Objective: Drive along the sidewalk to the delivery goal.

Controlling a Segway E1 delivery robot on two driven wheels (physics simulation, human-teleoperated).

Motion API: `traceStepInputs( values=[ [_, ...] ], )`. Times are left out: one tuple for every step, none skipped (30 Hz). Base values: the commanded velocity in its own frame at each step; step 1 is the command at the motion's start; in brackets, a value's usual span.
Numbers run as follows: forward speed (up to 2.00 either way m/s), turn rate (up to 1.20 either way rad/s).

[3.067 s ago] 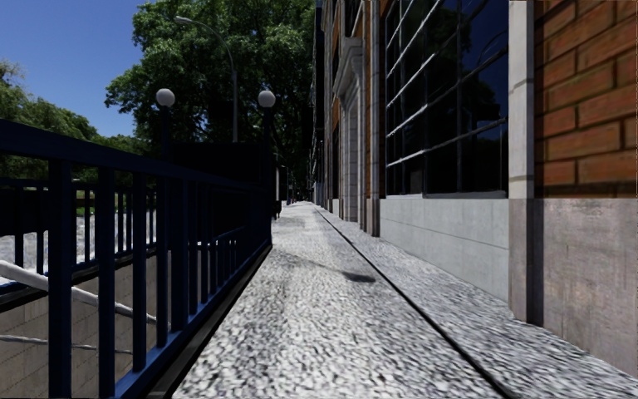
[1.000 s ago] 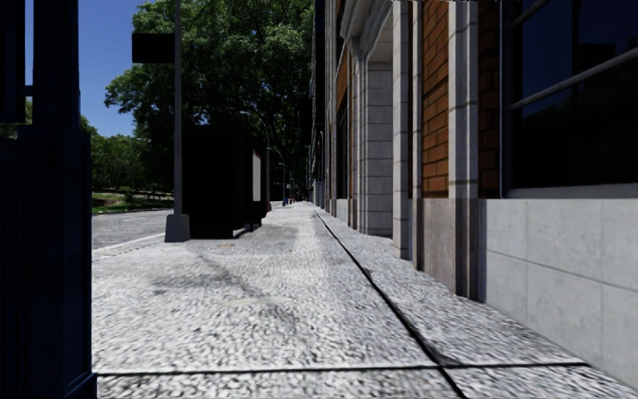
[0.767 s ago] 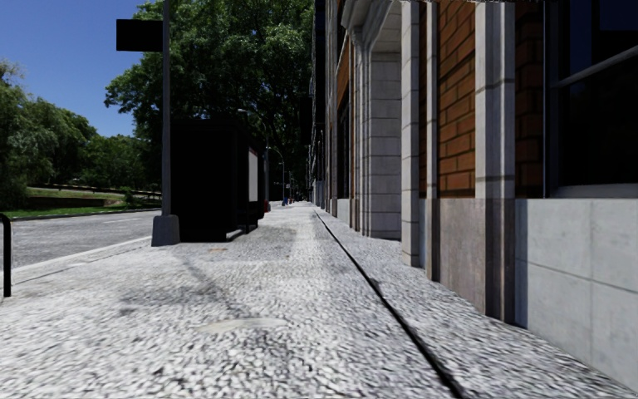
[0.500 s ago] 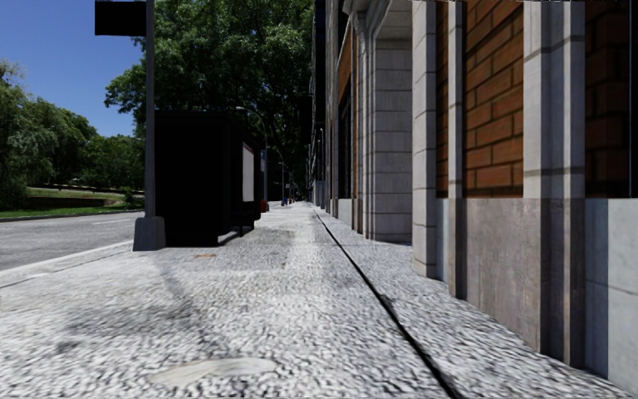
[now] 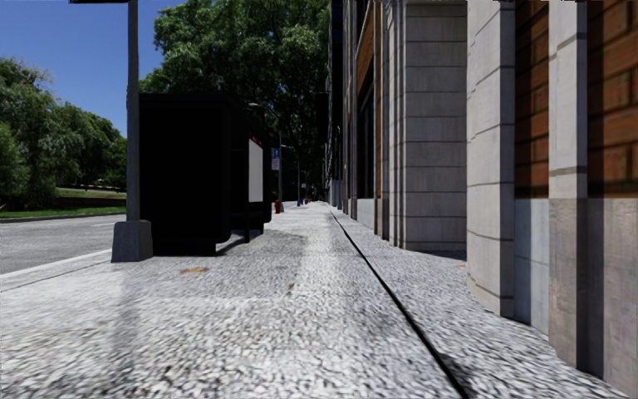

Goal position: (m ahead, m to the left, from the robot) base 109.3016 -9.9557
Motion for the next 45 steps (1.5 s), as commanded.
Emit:
traceStepInputs(
  values=[
    [2.0, 0.0],
    [2.0, 0.0],
    [2.0, 0.0],
    [2.0, 0.0],
    [2.0, 0.0],
    [2.0, 0.0],
    [2.0, 0.0],
    [2.0, 0.0],
    [2.0, 0.0],
    [2.0, 0.0],
    [2.0, 0.0],
    [2.0, 0.0],
    [2.0, 0.0],
    [2.0, 0.0],
    [2.0, 0.0],
    [2.0, 0.0],
    [2.0, 0.0],
    [2.0, 0.0],
    [2.0, 0.06],
    [2.0, 0.52],
    [2.0, 0.66],
    [2.0, 0.71],
    [2.0, 0.68],
    [2.0, 0.68],
    [2.0, 0.18],
    [2.0, 0.03],
    [2.0, 0.0],
    [2.0, 0.0],
    [2.0, 0.0],
    [2.0, 0.0],
    [2.0, 0.0],
    [2.0, 0.0],
    [2.0, 0.0],
    [2.0, 0.0],
    [2.0, 0.0],
    [2.0, 0.0],
    [2.0, 0.0],
    [2.0, 0.0],
    [2.0, 0.0],
    [2.0, 0.0],
    [2.0, 0.0],
    [2.0, 0.0],
    [2.0, 0.0],
    [2.0, 0.0],
    [2.0, 0.0]
  ],
)
